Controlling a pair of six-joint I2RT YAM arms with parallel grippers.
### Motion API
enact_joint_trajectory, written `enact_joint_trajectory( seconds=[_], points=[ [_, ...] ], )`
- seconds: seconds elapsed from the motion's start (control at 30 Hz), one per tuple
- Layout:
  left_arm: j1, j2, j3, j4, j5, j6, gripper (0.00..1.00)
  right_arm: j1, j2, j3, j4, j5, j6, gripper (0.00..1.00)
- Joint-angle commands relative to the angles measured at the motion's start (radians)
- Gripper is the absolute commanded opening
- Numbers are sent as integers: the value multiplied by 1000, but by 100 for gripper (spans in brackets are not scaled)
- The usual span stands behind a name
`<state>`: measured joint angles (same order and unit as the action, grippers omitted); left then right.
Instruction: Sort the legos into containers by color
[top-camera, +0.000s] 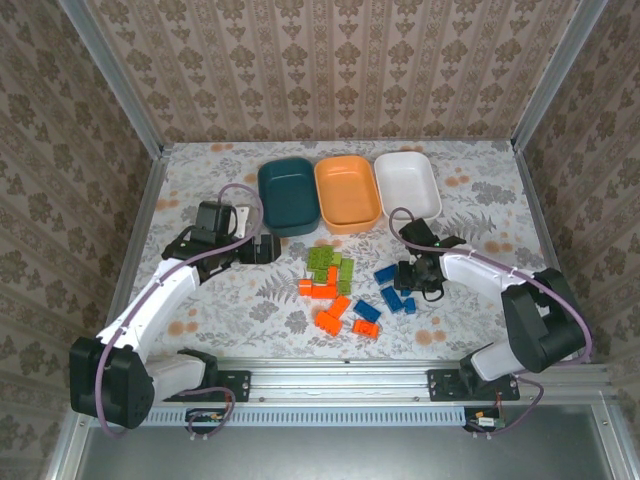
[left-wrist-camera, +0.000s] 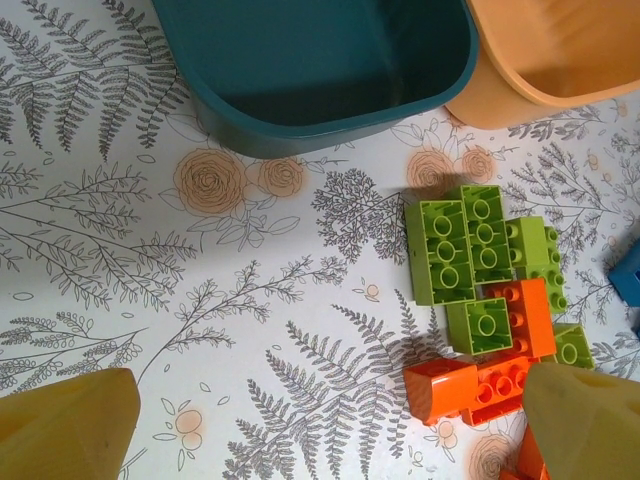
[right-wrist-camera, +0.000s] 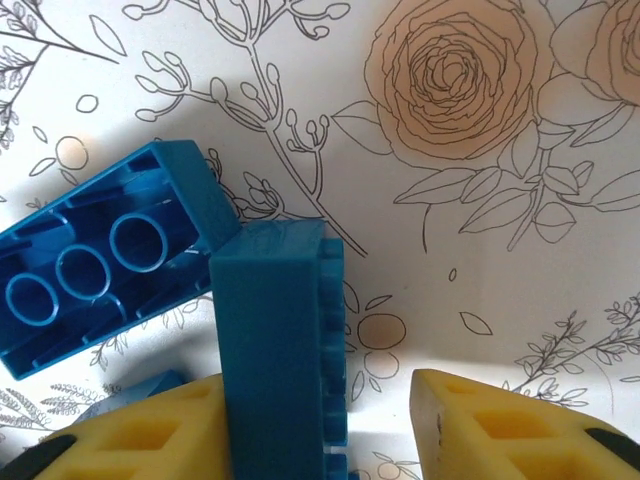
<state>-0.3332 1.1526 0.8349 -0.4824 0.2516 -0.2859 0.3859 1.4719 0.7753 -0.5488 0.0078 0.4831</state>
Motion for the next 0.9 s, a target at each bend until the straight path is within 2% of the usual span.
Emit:
enact_joint_trajectory(
  seconds=[0.0, 0.23, 0.43, 0.63, 0.77, 0.87],
  points=[
    [-3, -11, -10, -18, 14, 16, 100, 4, 17, -10, 9, 38, 12, 41],
    [-3, -12, -10, -18, 12, 16, 100, 3, 8, -1, 9, 51, 7, 21],
    [-3, -11, -10, -12, 23, 11, 100, -1, -73, 45, -67, 83, 0, 20],
    [-3, -11, -16, 16, 73, -30, 100, -16, -195, 194, -136, 101, -9, 19],
    [-4, -14, -23, 43, 116, -79, 100, -37, -137, 326, -124, 94, -24, 17],
    [-4, -26, -34, 60, 136, -112, 100, -51, 0, 456, -132, 92, -57, 17]
  ],
)
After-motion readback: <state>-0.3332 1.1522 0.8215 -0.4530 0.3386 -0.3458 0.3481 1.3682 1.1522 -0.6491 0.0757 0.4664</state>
